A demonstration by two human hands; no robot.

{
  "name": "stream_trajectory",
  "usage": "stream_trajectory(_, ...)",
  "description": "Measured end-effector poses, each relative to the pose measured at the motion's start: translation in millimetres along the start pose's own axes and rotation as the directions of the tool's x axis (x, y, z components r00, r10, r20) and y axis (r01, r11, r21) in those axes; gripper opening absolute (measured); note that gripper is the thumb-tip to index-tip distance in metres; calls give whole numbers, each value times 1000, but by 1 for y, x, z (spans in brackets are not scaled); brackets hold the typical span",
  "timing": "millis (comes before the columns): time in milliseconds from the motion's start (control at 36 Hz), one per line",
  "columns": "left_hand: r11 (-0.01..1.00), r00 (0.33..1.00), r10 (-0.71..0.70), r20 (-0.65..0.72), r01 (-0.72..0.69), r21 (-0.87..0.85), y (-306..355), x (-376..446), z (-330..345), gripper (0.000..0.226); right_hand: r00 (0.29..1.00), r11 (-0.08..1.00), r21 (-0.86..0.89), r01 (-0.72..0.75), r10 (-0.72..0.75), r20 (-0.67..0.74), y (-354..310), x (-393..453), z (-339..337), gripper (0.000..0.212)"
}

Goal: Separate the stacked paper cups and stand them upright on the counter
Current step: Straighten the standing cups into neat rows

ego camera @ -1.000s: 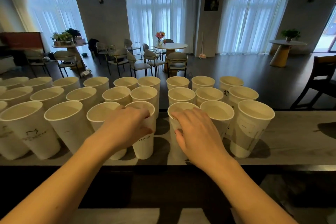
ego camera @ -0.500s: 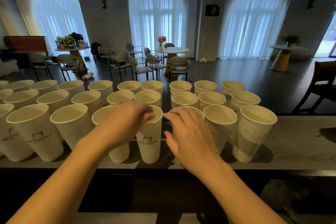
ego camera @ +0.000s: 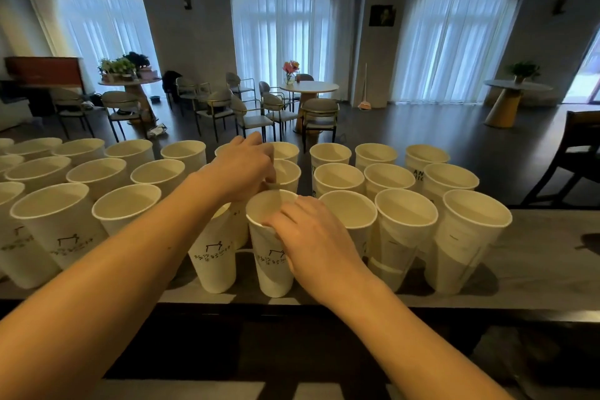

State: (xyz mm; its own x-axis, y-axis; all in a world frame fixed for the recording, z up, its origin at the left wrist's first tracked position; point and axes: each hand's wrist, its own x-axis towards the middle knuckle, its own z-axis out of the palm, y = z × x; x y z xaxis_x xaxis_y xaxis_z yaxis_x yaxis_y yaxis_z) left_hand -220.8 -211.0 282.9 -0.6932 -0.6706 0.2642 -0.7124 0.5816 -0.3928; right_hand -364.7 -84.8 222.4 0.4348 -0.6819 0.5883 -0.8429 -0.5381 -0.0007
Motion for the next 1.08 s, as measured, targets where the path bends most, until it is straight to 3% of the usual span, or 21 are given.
stream_trajectory(250,998,999,16,-37,-18,-62,-3,2,3,18,1000,1000,-17,-15,15,2,-2,3,-1,34)
stream_trajectory(611,1000,1000,12,-8,-12,6,-9,-3,-1,22,999,1000,-8,-28,28,-24,-7,6,3,35)
stream_trajectory(833,999,995,-38,92,38,-2,-16,-12,-14,54,999,999,13,-40,40,1,-10,5,3,41)
stream_trajectory(1083,986,992,-118,-53,111,-122,-11,-35,-42,46,999,999,34,-36,36,3,-15,4,-5,43)
